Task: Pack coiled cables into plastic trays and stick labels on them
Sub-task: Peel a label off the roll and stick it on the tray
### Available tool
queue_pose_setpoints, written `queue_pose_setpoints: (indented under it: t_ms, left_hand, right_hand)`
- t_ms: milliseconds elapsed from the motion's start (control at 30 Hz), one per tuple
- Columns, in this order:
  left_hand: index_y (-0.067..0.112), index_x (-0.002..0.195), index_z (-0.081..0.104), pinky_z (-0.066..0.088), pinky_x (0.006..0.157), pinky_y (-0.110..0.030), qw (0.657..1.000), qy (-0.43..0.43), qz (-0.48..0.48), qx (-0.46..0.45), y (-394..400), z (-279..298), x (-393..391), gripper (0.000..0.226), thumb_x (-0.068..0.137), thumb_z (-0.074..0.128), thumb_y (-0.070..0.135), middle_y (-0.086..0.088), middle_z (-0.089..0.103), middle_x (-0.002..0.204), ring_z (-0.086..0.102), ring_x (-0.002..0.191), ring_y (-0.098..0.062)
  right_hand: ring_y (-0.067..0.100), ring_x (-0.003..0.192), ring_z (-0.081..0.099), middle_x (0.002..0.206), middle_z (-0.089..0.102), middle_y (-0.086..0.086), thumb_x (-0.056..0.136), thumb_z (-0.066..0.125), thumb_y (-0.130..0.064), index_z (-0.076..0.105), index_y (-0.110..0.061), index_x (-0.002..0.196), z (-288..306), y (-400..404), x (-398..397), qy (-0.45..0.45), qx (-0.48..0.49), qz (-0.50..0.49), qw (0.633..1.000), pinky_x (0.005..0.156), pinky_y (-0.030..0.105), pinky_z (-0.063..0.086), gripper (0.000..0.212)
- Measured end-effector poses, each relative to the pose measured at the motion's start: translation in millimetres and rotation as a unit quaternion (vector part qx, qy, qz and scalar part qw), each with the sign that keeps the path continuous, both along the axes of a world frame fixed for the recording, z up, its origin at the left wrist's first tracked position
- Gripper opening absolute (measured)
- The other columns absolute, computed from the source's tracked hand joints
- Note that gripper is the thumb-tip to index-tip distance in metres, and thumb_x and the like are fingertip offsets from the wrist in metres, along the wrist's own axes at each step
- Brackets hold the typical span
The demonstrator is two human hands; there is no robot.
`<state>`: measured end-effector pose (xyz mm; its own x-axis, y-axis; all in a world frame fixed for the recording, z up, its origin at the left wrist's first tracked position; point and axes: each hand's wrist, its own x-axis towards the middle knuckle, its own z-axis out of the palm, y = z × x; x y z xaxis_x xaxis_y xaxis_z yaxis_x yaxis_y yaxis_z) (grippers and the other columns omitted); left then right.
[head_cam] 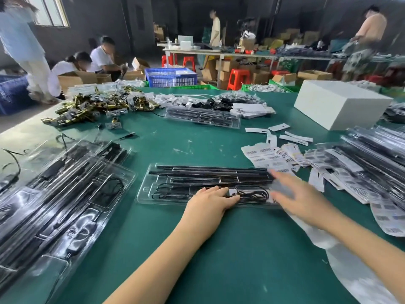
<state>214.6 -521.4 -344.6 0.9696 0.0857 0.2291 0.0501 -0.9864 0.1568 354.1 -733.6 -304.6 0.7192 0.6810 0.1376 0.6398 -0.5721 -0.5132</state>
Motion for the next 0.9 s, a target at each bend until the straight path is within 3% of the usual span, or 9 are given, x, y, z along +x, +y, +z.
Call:
queue_pose_setpoints:
  t_ms: [33,100,167,300,400,567,733,833,900]
  left_hand:
    - [0.040,0.143,0.037,0.028,0.112,-0.035,1.000,-0.007,0.008,0.007,-1.5,-1.2,2.0,0.051,0.100,0.038,0.013,0.001,0.043,0.146,0.038,0.135,-0.020]
    - [0.038,0.145,0.032,0.036,0.100,-0.034,0.999,-0.034,0.020,0.033,-6.2,-2.2,4.5,0.059,0.095,0.042,0.008,-0.001,0.050,0.133,0.047,0.124,-0.023]
    - [0.038,0.147,0.025,0.038,0.088,-0.031,0.996,-0.048,0.030,0.062,-9.6,-4.8,6.9,0.066,0.092,0.044,0.007,0.003,0.053,0.121,0.051,0.114,-0.021]
    - [0.038,0.147,0.027,0.037,0.087,-0.031,0.997,-0.046,0.046,0.053,-12.1,-7.6,12.3,0.063,0.093,0.043,0.008,0.005,0.054,0.119,0.050,0.114,-0.020]
    - [0.038,0.147,0.026,0.037,0.089,-0.032,0.996,-0.039,0.055,0.053,-13.6,-7.7,13.5,0.065,0.092,0.041,0.007,0.004,0.054,0.121,0.049,0.116,-0.020]
    - [0.039,0.145,0.030,0.038,0.090,-0.031,0.996,-0.034,0.074,0.035,-12.9,-10.1,22.3,0.059,0.095,0.042,0.010,0.006,0.056,0.119,0.050,0.118,-0.020]
    - [0.042,0.140,0.039,0.034,0.098,-0.031,0.993,-0.051,0.105,-0.001,-12.2,-10.1,32.6,0.053,0.096,0.042,0.012,0.009,0.057,0.118,0.049,0.117,-0.016]
    - [0.040,0.140,0.041,0.030,0.107,-0.037,0.992,-0.037,0.118,-0.012,-17.7,-7.2,35.1,0.050,0.096,0.041,0.016,0.007,0.057,0.126,0.046,0.125,-0.019]
    - [0.038,0.139,0.044,0.028,0.110,-0.041,0.991,-0.029,0.132,-0.020,-22.2,-4.8,35.2,0.047,0.096,0.039,0.022,0.005,0.057,0.129,0.045,0.127,-0.021]
  right_hand:
    - [0.015,0.130,0.045,0.146,0.046,-0.004,0.093,0.061,-0.038,0.039,-0.023,0.147,6.1,-8.5,8.6,-0.003,-0.016,-0.093,0.996,0.099,0.020,0.032,0.060]
    - [0.027,0.126,0.051,0.143,0.049,0.008,0.085,0.062,-0.055,0.043,-0.012,0.142,13.6,-24.0,18.8,0.004,-0.158,-0.229,0.960,0.094,0.031,0.041,0.073]
    - [0.029,0.122,0.052,0.138,0.053,0.011,0.076,0.070,-0.060,0.047,-0.010,0.136,9.1,-34.5,26.2,0.052,-0.216,-0.259,0.940,0.092,0.034,0.043,0.081]
    - [0.028,0.084,0.058,0.091,0.064,0.011,0.065,0.087,-0.038,0.063,-0.008,0.091,6.0,-39.3,31.1,0.130,-0.086,-0.271,0.950,0.072,0.034,0.041,0.046]
    - [0.032,0.093,0.061,0.095,0.064,0.013,0.066,0.088,-0.021,0.061,-0.005,0.096,5.6,-32.0,36.8,0.135,-0.030,-0.284,0.949,0.083,0.039,0.048,0.043]
    - [0.021,0.064,0.054,0.094,0.067,0.020,0.079,0.076,-0.001,0.062,0.001,0.119,29.4,-26.6,63.6,0.180,0.052,-0.281,0.941,0.056,0.025,0.045,0.043]
    - [0.019,0.061,0.044,0.092,0.066,0.018,0.089,0.063,-0.002,0.068,-0.007,0.113,73.9,-30.3,84.4,0.135,0.084,-0.245,0.956,0.038,0.017,0.030,0.025]
    - [0.022,0.069,0.047,0.091,0.063,0.011,0.090,0.065,-0.019,0.069,-0.011,0.107,69.1,-22.3,69.6,0.114,0.025,-0.194,0.974,0.055,0.022,0.037,0.019]
    - [0.023,0.070,0.045,0.082,0.056,0.010,0.089,0.066,-0.035,0.067,-0.002,0.093,45.8,-13.6,55.8,0.116,-0.068,-0.190,0.972,0.062,0.027,0.036,0.033]
